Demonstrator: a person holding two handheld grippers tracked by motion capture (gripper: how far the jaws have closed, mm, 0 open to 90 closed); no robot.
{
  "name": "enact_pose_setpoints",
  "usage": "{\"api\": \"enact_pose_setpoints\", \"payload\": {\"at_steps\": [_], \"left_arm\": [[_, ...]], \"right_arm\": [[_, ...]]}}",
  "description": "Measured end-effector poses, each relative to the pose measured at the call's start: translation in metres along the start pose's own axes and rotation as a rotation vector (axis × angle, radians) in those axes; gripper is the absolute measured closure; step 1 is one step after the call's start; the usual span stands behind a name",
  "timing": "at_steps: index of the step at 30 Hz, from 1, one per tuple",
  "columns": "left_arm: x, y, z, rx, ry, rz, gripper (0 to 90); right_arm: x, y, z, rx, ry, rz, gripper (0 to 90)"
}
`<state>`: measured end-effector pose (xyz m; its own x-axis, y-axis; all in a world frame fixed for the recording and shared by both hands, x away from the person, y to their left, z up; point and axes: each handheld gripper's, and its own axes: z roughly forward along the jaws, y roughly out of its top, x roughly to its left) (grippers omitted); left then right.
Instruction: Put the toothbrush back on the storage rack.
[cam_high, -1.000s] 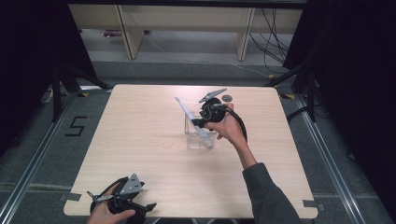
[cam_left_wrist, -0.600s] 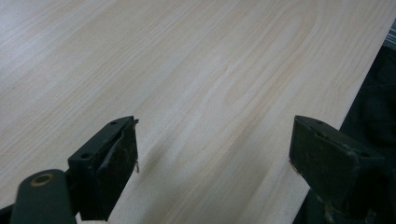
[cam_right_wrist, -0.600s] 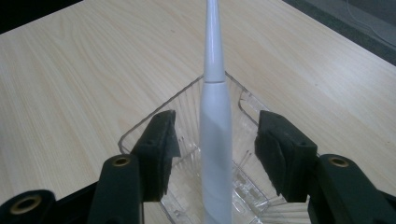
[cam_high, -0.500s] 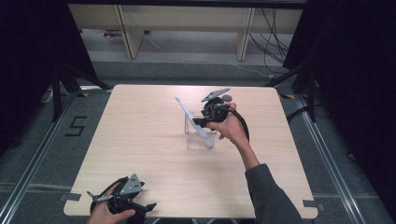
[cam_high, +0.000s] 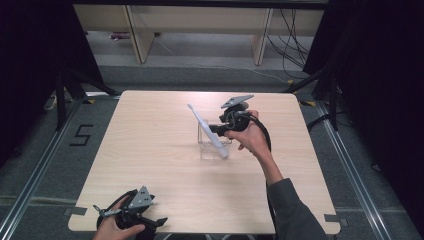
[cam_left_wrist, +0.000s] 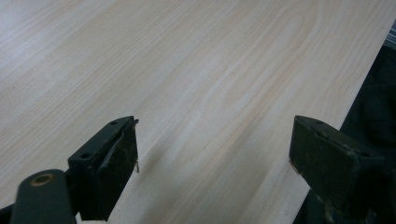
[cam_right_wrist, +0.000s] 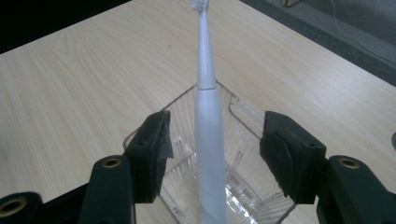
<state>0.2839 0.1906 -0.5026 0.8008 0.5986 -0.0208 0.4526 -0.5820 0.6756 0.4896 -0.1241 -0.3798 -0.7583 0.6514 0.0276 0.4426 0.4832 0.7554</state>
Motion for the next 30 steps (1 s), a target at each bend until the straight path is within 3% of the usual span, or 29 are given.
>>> {"api": "enact_pose_setpoints", "payload": {"at_steps": [4, 10, 22, 27, 30], "left_arm": [[0.0, 0.0, 0.0, 0.002, 0.0, -0.006, 14.8], [0.0, 0.0, 0.0, 0.002, 0.001, 0.0, 14.8], [0.0, 0.0, 0.0, 0.003, 0.002, -0.001, 14.8], [0.0, -0.001, 0.0, 0.0, 0.002, -0.001, 14.8], [0.0, 0.0, 0.0, -0.002, -0.003, -0.001, 14.8]], "right_arm": [[0.001, -0.002, -0.005, -0.038, -0.004, -0.001, 42.8], [-0.001, -0.006, -0.016, -0.045, -0.003, -0.017, 42.6], [-0.002, -0.019, -0.033, -0.092, -0.001, 0.012, 40.9], [-0.007, -0.022, -0.039, -0.115, -0.015, -0.013, 40.5], [-0.006, -0.025, -0.043, -0.096, -0.012, 0.019, 40.3]]}}
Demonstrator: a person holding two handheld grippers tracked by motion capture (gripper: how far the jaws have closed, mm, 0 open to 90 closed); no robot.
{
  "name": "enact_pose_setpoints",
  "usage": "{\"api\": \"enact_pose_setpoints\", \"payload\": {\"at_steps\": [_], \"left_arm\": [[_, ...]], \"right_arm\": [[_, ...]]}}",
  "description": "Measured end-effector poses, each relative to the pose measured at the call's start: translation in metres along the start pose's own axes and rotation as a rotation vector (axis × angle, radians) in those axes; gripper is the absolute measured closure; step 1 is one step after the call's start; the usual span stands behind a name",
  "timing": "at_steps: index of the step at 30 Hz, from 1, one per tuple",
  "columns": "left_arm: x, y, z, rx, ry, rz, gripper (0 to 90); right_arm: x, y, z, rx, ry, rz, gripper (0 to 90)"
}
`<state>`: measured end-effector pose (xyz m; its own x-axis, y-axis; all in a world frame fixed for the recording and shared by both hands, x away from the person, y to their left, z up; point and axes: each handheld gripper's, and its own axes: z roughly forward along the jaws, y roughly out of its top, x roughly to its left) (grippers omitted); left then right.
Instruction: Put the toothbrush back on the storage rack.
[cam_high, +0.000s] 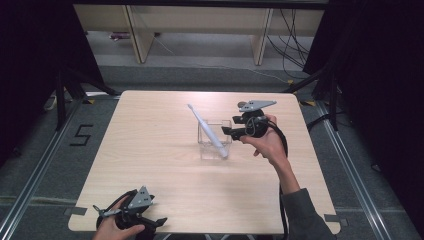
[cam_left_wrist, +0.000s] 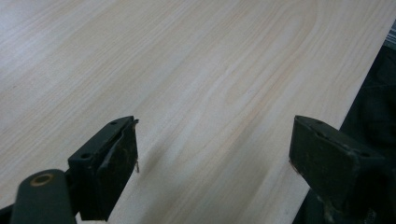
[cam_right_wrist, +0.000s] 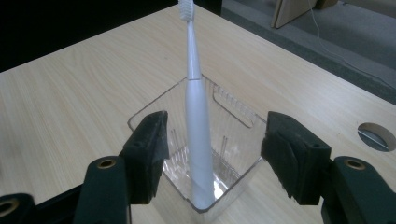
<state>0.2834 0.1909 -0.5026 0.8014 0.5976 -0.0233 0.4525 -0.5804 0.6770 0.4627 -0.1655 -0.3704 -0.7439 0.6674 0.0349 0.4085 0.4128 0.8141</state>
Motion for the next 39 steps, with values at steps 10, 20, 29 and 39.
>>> {"api": "enact_pose_setpoints", "payload": {"at_steps": [10, 20, 29, 39], "left_arm": [[0.0, 0.0, -0.001, -0.004, 0.005, 0.001, 14.8], [0.0, 0.0, -0.001, -0.007, 0.002, 0.001, 14.8], [0.0, -0.001, 0.0, -0.004, 0.003, -0.009, 14.8], [0.0, 0.0, 0.0, -0.004, 0.002, -0.005, 14.8]], "right_arm": [[-0.001, -0.003, -0.008, -0.022, -0.008, -0.015, 39.1], [-0.006, -0.012, -0.016, -0.031, -0.018, 0.011, 37.0], [-0.009, -0.019, -0.024, -0.033, -0.03, 0.032, 36.1], [-0.012, -0.029, -0.031, -0.027, -0.033, 0.016, 35.0]]}}
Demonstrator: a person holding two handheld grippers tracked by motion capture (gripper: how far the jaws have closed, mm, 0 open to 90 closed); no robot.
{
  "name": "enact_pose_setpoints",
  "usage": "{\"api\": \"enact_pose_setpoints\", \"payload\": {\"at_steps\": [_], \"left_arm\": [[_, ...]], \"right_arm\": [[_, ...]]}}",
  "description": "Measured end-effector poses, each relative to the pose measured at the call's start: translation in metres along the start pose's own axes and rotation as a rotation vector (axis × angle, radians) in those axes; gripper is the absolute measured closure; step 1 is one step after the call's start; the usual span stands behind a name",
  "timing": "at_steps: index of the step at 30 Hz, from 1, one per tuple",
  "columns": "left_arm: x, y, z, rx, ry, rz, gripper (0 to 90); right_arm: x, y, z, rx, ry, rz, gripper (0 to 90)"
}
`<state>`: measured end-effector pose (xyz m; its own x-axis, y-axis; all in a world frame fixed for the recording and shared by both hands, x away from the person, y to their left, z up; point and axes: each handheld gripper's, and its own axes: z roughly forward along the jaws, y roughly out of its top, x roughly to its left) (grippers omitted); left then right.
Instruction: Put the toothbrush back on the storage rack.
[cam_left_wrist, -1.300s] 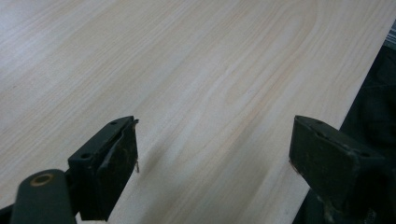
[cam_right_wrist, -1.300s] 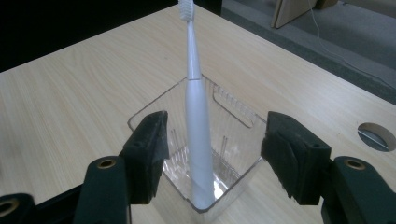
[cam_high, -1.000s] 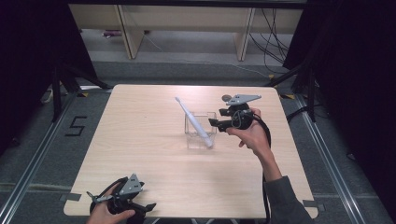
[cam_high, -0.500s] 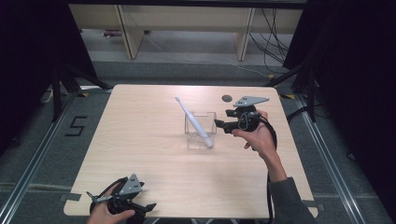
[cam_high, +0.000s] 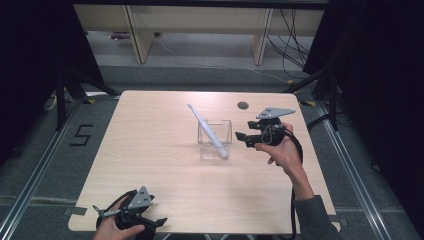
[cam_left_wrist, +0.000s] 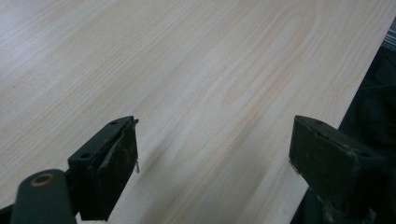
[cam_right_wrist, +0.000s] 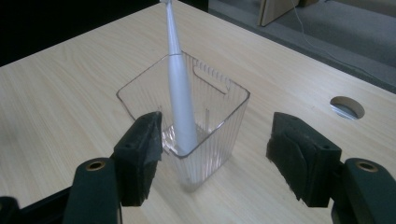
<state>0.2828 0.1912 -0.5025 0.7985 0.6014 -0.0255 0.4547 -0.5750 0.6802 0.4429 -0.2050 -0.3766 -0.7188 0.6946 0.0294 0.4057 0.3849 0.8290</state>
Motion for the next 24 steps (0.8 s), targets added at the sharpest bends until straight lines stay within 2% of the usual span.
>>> {"api": "enact_pose_setpoints", "payload": {"at_steps": [1, 3, 5, 10, 11, 12, 13, 14, 15, 16, 17, 22, 23, 24], "left_arm": [[0.0, 0.0, 0.0, 0.0, -0.001, 0.004, 14.8], [0.0, 0.0, 0.0, -0.001, -0.001, 0.003, 14.8], [0.0, 0.0, 0.0, 0.0, -0.001, 0.001, 14.8], [-0.001, 0.0, 0.0, 0.001, 0.0, -0.003, 14.8], [-0.001, 0.0, 0.0, 0.001, 0.0, -0.004, 14.8], [0.0, 0.0, 0.0, 0.001, 0.002, -0.001, 14.8], [0.0, 0.0, 0.0, 0.0, 0.002, -0.002, 14.8], [0.0, 0.0, 0.0, 0.002, 0.004, -0.005, 14.8], [0.0, 0.0, 0.0, -0.002, 0.003, -0.008, 14.8], [0.0, 0.0, 0.0, -0.002, 0.002, -0.008, 14.8], [0.0, 0.0, 0.0, -0.001, 0.0, 0.001, 14.8], [0.0, 0.0, -0.001, -0.006, 0.001, 0.002, 14.7], [0.0, 0.0, -0.001, -0.008, 0.0, 0.002, 14.8], [0.0, 0.0, -0.001, -0.009, 0.0, -0.004, 14.8]], "right_arm": [[0.0, -0.001, 0.001, -0.008, 0.001, -0.005, 34.9], [0.001, -0.003, 0.0, -0.002, 0.001, 0.019, 34.7], [0.0, -0.004, -0.002, -0.001, -0.014, -0.001, 34.3], [0.0, -0.01, -0.006, 0.003, -0.006, 0.022, 33.6], [-0.002, -0.011, -0.008, 0.012, -0.018, 0.0, 33.4], [0.0, -0.012, -0.009, 0.014, -0.02, 0.026, 33.3], [-0.002, -0.013, -0.01, 0.014, -0.018, 0.004, 33.2], [-0.001, -0.016, -0.011, 0.009, -0.03, 0.023, 33.0], [-0.002, -0.017, -0.012, 0.012, -0.019, 0.012, 33.0], [-0.003, -0.019, -0.013, 0.014, -0.031, 0.01, 32.8], [-0.003, -0.021, -0.013, 0.007, -0.031, 0.015, 32.7], [-0.003, -0.029, -0.015, 0.029, -0.025, 0.033, 31.8], [-0.003, -0.031, -0.014, 0.02, -0.033, 0.04, 31.8], [-0.004, -0.032, -0.015, 0.03, -0.025, 0.029, 31.6]]}}
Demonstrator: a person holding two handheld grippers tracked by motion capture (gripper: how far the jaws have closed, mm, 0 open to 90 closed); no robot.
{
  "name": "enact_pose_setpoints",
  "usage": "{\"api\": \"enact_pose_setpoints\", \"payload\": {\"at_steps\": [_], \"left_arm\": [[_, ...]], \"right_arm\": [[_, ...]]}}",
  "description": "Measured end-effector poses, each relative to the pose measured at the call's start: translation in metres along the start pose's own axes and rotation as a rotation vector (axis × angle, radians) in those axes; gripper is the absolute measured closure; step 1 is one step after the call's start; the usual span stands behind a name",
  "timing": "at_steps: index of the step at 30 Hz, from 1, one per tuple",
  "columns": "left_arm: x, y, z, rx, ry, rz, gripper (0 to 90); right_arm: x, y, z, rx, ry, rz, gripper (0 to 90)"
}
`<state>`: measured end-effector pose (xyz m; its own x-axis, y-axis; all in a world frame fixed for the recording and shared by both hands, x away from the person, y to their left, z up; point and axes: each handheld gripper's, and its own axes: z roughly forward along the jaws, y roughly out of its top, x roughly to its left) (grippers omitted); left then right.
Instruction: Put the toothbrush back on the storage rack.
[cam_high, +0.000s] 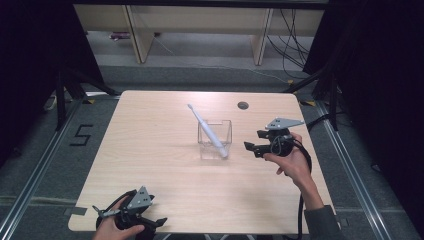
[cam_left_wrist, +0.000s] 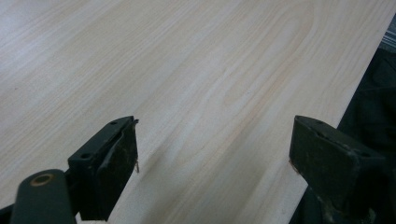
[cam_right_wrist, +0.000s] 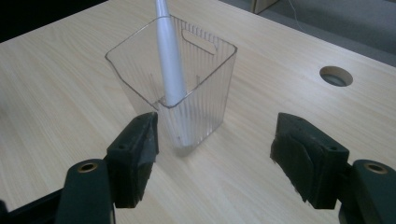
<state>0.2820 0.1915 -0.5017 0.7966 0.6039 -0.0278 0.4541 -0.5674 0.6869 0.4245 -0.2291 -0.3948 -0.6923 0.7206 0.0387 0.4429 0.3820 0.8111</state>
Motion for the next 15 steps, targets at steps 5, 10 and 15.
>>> {"api": "enact_pose_setpoints", "payload": {"at_steps": [5, 10, 15], "left_arm": [[0.0, 0.0, 0.001, 0.001, -0.003, 0.004, 14.8], [0.0, 0.0, 0.0, 0.002, 0.003, 0.002, 14.8], [-0.001, 0.0, 0.0, 0.0, -0.003, 0.006, 14.8]], "right_arm": [[0.002, -0.005, -0.003, -0.007, -0.009, 0.017, 31.1], [0.004, -0.012, -0.003, -0.016, -0.011, 0.009, 29.4], [0.006, -0.019, -0.001, -0.036, -0.006, 0.012, 28.6]]}}
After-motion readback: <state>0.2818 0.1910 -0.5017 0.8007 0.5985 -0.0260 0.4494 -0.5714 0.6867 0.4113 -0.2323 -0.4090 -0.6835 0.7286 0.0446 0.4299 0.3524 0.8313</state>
